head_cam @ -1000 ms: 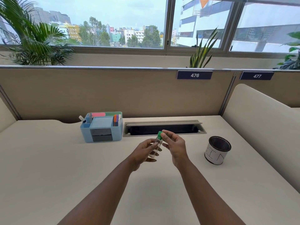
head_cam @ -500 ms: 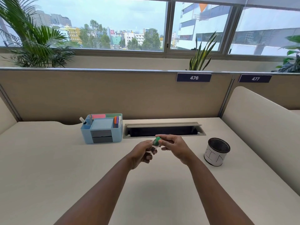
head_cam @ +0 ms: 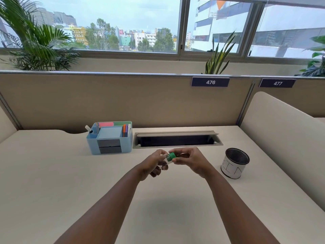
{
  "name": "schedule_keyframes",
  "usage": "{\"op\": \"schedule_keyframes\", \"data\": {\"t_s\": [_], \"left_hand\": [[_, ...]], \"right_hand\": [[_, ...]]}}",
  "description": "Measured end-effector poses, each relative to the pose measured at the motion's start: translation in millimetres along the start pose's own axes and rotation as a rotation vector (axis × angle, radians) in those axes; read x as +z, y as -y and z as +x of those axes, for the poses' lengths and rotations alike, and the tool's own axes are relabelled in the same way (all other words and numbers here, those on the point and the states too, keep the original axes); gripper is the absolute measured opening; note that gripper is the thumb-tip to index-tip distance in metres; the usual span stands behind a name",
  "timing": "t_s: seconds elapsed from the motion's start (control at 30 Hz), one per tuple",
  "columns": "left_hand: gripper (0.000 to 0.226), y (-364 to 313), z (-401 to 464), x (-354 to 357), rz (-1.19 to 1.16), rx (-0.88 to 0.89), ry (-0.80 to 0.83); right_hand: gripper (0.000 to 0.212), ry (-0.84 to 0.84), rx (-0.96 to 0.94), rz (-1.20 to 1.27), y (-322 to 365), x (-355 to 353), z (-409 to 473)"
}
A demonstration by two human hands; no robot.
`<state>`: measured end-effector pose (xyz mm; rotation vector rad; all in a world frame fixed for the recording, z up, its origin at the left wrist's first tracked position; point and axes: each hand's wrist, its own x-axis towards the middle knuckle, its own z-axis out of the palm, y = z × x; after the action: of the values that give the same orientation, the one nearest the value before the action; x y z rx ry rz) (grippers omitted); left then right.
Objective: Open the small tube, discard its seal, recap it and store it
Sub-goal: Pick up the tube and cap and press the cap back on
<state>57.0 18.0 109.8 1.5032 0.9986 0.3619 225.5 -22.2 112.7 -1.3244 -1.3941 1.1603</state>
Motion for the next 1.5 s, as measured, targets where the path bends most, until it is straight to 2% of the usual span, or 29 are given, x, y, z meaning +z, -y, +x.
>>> {"op": "schedule_keyframes", "data": {"t_s": [0.1,0.4,0.53,0.67,0.8,1.0,1.2,1.33,1.5], "left_hand": [[0.019,0.7,-0.8,-0.8,-0.087,-0.048,0.046],[0.009,7.9,6.5,13.1,0.144,0.099,-0.073],[0.011,9.5,6.3,15.9,0.113,0.103,-0.047],[0.016,9.2,4.4,16.7,0.034,0.090,-0.032],[0.018,4.5,4.3,17.0,-0.015,0.097,-0.029],[0.014,0.6,4.4,15.8,0.013,0.126,-0.039],[0.006,4.0,6.3,16.6,0.092,0.203,-0.110],[0.007,4.7,2.9,11.1,-0.005,0.141,-0.080],[0.019,6.1,1.8,10.2,-0.045,0.073,-0.023]], "right_hand": [[0.031,0.025,-0.008,-0.035,2.5,-1.3,-1.0],[0.024,-0.073,0.188,0.000,-4.6,-0.4,-0.6],[0.029,-0.111,0.229,-0.017,-1.3,-1.8,-1.7],[0.034,-0.050,0.135,0.020,6.3,-5.4,-2.9],[0.028,0.065,0.037,0.043,10.2,-9.0,-5.2],[0.026,0.023,0.005,0.000,7.0,-6.6,-3.7],[0.023,-0.032,0.077,0.004,0.9,0.3,-1.4],[0.024,-0.002,0.027,-0.033,1.8,2.3,-2.4],[0.025,-0.010,-0.048,-0.106,3.8,4.3,-3.4]]}}
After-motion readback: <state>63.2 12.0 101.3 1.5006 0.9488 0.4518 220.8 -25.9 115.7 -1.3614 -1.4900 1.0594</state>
